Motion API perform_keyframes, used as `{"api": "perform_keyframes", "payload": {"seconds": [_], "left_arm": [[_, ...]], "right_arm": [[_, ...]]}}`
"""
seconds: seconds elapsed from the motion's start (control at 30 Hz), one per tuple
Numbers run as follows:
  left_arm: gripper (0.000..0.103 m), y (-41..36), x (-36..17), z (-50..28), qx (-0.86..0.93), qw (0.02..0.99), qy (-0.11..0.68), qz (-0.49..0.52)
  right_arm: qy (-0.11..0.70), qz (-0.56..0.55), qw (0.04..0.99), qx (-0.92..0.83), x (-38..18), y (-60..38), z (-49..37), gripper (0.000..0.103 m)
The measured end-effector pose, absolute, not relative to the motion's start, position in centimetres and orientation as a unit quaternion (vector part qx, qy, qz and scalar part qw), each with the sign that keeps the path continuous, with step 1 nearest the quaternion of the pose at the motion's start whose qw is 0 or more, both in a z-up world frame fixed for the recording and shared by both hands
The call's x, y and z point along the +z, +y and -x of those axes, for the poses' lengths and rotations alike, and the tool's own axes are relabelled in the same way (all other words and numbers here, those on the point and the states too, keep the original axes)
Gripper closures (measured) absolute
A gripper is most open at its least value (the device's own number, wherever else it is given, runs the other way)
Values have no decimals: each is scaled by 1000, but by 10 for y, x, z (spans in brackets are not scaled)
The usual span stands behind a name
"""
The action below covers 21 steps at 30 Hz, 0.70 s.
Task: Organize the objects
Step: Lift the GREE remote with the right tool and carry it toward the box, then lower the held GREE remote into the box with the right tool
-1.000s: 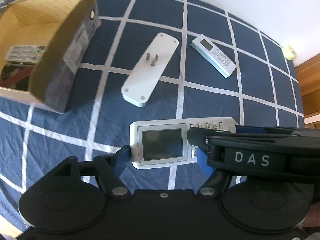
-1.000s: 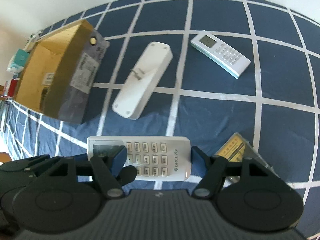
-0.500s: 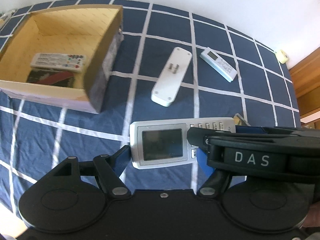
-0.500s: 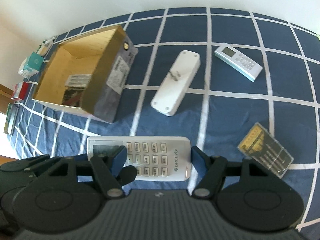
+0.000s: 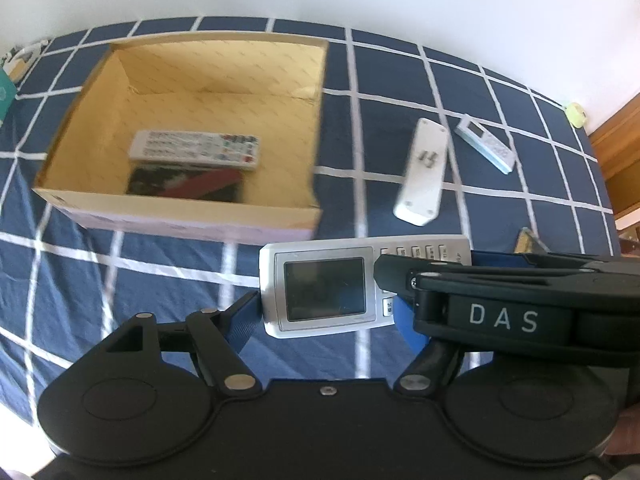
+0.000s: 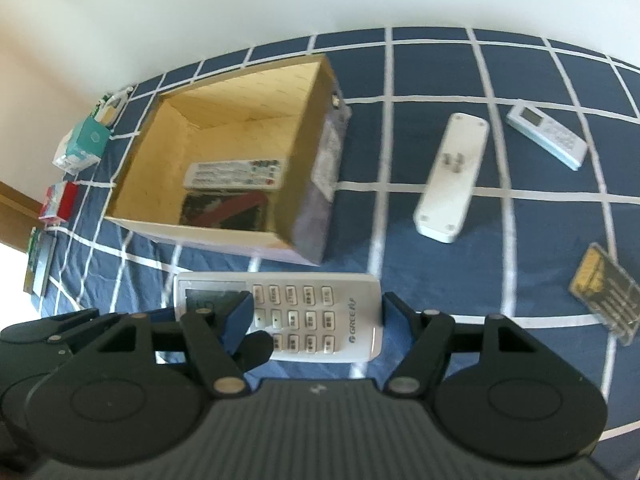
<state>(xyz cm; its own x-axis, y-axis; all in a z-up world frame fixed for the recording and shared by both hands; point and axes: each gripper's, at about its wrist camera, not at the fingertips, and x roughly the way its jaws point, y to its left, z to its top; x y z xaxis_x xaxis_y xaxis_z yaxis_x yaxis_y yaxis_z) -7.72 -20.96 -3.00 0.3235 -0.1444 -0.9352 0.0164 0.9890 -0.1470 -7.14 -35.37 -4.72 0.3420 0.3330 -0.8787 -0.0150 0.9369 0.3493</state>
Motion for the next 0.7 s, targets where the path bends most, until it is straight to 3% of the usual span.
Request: {"api": "perform_keyframes", "payload": {"seconds": [0.7], "left_arm": [[33,-94,-30,36,-70,812,578,39]], "right_arm": [[556,-154,812,90,-48,-239,21,33]]}}
